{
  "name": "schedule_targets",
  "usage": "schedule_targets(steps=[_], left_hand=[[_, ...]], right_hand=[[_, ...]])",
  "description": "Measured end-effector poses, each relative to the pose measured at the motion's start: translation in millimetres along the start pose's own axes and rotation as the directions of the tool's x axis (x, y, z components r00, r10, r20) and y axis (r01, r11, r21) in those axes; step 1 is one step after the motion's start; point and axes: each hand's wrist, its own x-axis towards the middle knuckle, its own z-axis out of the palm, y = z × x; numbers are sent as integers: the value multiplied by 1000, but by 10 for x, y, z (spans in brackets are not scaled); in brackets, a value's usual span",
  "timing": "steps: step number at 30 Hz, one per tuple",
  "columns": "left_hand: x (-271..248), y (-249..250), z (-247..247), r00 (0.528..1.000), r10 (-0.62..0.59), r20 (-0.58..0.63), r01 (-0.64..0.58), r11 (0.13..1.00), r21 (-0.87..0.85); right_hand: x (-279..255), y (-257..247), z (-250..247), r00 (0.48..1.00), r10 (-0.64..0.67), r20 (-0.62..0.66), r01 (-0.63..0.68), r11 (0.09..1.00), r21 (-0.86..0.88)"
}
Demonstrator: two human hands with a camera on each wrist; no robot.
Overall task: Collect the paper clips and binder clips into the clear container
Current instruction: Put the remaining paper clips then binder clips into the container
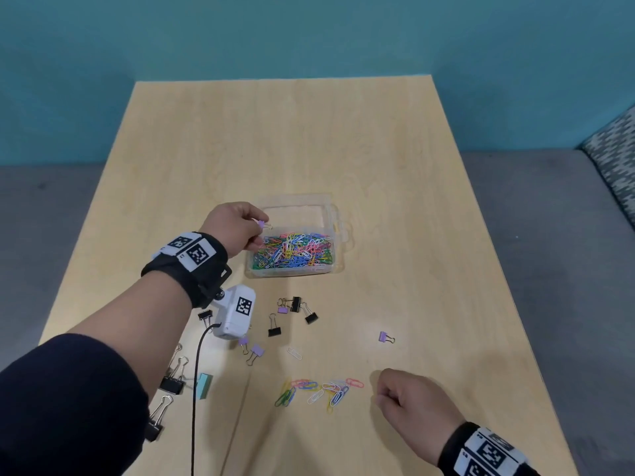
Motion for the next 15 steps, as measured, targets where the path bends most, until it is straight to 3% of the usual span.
schedule_targets(steps=[4,9,12,15], left_hand=[[40,103,-18,996,50,-77,-51,999,-18],[-300,24,-94,979,127,-160,-109,987,117],[-831,-201,-26,974,209,-81,-190,961,200],[-1512,-602,212,967,226,118,-255,881,399]], right_hand=[[7,-5,5,1000,20,0,-20,1000,-3],[12,-45,-13,1000,29,-6,-29,998,-47],[16,-94,-6,999,34,-21,-35,998,-48],[-37,-155,72,996,-57,-70,51,995,-89]])
